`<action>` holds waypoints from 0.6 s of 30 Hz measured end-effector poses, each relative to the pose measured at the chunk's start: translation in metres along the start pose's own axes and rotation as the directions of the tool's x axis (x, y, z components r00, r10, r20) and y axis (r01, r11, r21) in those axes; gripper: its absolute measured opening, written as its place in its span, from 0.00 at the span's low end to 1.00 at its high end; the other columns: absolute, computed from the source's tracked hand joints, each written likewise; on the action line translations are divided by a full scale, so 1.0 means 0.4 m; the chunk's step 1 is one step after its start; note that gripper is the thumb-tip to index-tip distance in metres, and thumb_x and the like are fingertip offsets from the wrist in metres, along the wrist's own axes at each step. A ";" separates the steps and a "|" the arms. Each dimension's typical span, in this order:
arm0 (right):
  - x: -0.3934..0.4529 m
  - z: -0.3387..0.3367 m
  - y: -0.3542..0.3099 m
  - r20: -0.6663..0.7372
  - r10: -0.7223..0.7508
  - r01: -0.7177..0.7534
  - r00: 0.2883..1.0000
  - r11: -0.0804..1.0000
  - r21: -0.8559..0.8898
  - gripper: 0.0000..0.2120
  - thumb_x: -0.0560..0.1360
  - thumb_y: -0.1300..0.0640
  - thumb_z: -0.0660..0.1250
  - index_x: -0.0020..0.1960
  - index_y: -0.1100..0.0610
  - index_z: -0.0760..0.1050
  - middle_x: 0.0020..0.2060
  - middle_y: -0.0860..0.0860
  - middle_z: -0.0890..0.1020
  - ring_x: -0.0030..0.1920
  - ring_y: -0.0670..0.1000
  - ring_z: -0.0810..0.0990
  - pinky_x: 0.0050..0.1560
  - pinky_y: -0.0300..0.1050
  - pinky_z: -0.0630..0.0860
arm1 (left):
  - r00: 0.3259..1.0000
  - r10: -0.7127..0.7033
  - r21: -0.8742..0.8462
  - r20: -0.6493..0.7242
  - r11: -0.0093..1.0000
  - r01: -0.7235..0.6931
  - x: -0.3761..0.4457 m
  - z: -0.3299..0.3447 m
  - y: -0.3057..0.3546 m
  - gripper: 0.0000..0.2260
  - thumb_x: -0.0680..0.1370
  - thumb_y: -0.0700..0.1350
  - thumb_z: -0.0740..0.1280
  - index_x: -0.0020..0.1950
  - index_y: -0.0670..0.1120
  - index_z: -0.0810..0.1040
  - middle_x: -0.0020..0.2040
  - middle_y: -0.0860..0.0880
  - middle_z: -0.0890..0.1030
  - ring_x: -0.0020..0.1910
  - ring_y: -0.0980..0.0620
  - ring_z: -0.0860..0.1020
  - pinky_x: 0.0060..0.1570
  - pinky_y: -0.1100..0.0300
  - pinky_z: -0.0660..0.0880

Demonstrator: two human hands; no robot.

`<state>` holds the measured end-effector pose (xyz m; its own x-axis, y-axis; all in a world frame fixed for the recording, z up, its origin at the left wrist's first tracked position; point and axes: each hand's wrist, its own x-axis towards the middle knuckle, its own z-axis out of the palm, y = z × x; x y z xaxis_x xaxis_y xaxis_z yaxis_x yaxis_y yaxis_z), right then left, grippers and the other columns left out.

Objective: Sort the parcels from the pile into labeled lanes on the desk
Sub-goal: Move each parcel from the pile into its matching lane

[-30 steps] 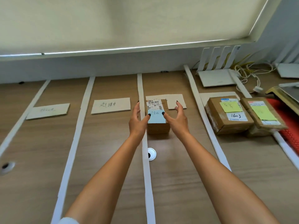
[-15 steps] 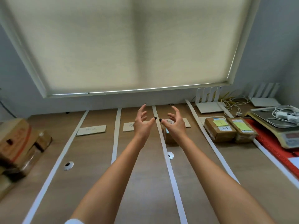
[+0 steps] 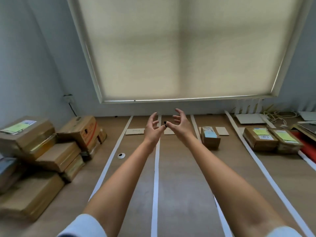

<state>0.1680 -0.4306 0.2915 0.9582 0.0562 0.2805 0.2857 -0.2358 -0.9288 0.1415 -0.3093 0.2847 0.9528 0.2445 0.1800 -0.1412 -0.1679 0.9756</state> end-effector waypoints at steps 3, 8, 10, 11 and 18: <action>-0.067 0.079 0.010 0.032 0.109 -0.112 0.994 0.987 0.112 0.33 0.72 0.56 0.71 0.73 0.52 0.60 0.63 0.56 0.73 0.61 0.53 0.73 0.60 0.49 0.74 | 0.997 -0.053 0.020 -0.060 0.998 0.054 -0.059 -0.084 -0.050 0.27 0.75 0.40 0.69 0.71 0.53 0.65 0.62 0.44 0.74 0.57 0.52 0.74 0.53 0.60 0.70; -0.144 0.214 -0.012 0.117 0.158 -0.167 0.981 0.983 0.073 0.35 0.71 0.56 0.71 0.73 0.52 0.58 0.63 0.57 0.72 0.56 0.49 0.71 0.56 0.43 0.70 | 0.976 -0.139 0.010 -0.165 0.990 0.143 -0.131 -0.255 -0.138 0.27 0.75 0.40 0.67 0.71 0.53 0.65 0.62 0.43 0.75 0.60 0.50 0.74 0.58 0.53 0.73; -0.183 0.275 -0.022 0.147 0.168 -0.177 0.975 0.983 0.049 0.36 0.71 0.57 0.72 0.74 0.52 0.57 0.64 0.57 0.71 0.57 0.50 0.71 0.57 0.44 0.71 | 0.974 -0.161 0.006 -0.159 0.986 0.164 -0.149 -0.326 -0.163 0.27 0.75 0.41 0.67 0.72 0.54 0.65 0.63 0.43 0.74 0.61 0.49 0.73 0.62 0.48 0.72; -0.203 0.306 -0.028 0.155 0.176 -0.185 0.972 0.982 0.042 0.37 0.71 0.57 0.72 0.74 0.52 0.57 0.64 0.57 0.71 0.59 0.51 0.71 0.59 0.46 0.71 | 0.975 -0.168 -0.005 -0.145 0.986 0.169 -0.157 -0.363 -0.171 0.27 0.75 0.41 0.67 0.72 0.55 0.64 0.64 0.43 0.74 0.62 0.48 0.73 0.63 0.46 0.71; -0.366 0.553 -0.090 0.126 0.277 -0.290 0.953 0.952 0.097 0.35 0.72 0.56 0.70 0.74 0.50 0.57 0.64 0.56 0.71 0.62 0.54 0.72 0.64 0.52 0.71 | 0.987 -0.151 -0.048 -0.045 0.988 0.149 -0.248 -0.657 -0.205 0.27 0.75 0.39 0.67 0.72 0.54 0.64 0.63 0.42 0.73 0.64 0.46 0.72 0.65 0.47 0.69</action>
<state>0.0205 -0.2159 0.2302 0.9937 0.1105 -0.0208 -0.0044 -0.1470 -0.9891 -0.0121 -0.0686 0.2198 0.9502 0.3097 0.0356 -0.0102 -0.0832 0.9965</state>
